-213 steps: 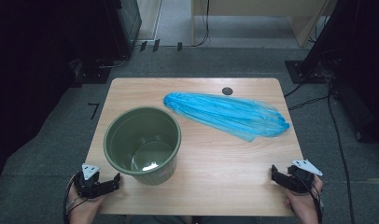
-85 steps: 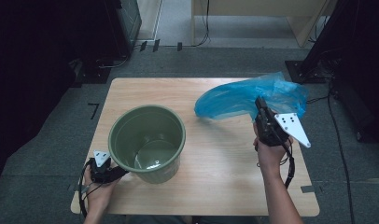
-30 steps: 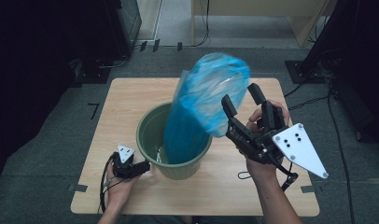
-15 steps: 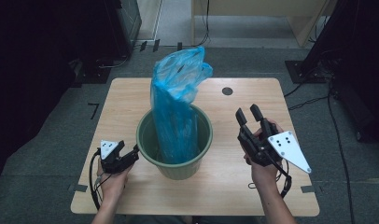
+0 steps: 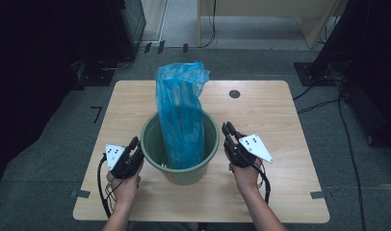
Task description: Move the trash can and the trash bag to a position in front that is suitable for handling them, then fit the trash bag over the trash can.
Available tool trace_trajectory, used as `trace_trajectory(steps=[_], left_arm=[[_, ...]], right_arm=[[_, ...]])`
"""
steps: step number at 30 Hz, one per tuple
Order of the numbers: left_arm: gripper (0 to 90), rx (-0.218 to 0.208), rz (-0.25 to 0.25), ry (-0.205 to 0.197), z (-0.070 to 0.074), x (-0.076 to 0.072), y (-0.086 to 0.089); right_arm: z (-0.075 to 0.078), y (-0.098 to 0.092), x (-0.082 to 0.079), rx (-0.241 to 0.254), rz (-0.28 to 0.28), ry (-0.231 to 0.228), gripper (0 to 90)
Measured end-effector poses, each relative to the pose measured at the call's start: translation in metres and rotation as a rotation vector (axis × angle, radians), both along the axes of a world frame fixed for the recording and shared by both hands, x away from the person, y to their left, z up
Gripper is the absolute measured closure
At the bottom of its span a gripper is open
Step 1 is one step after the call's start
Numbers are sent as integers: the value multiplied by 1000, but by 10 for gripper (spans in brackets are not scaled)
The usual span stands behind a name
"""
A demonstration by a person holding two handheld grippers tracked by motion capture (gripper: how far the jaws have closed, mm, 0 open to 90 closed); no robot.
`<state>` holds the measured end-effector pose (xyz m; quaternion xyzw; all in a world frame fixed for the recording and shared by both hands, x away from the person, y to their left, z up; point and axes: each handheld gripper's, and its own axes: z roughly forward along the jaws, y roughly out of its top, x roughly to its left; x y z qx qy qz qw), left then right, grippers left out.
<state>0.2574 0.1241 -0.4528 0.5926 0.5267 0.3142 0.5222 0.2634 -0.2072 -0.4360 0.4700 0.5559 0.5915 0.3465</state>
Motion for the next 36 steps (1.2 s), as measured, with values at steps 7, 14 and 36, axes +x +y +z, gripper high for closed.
trace_trajectory(steps=[7, 14, 36], left_arm=[[896, 13, -26, 18, 2, -8, -17], [900, 29, -53, 29, 4, -21, -26], [565, -39, -92, 22, 9, -29, -20]], right_arm=[[-4, 9, -8, 51, 78, 26, 884], [-4, 1, -23, 28, 79, 20, 900], [0, -44, -36, 27, -28, -8, 767]])
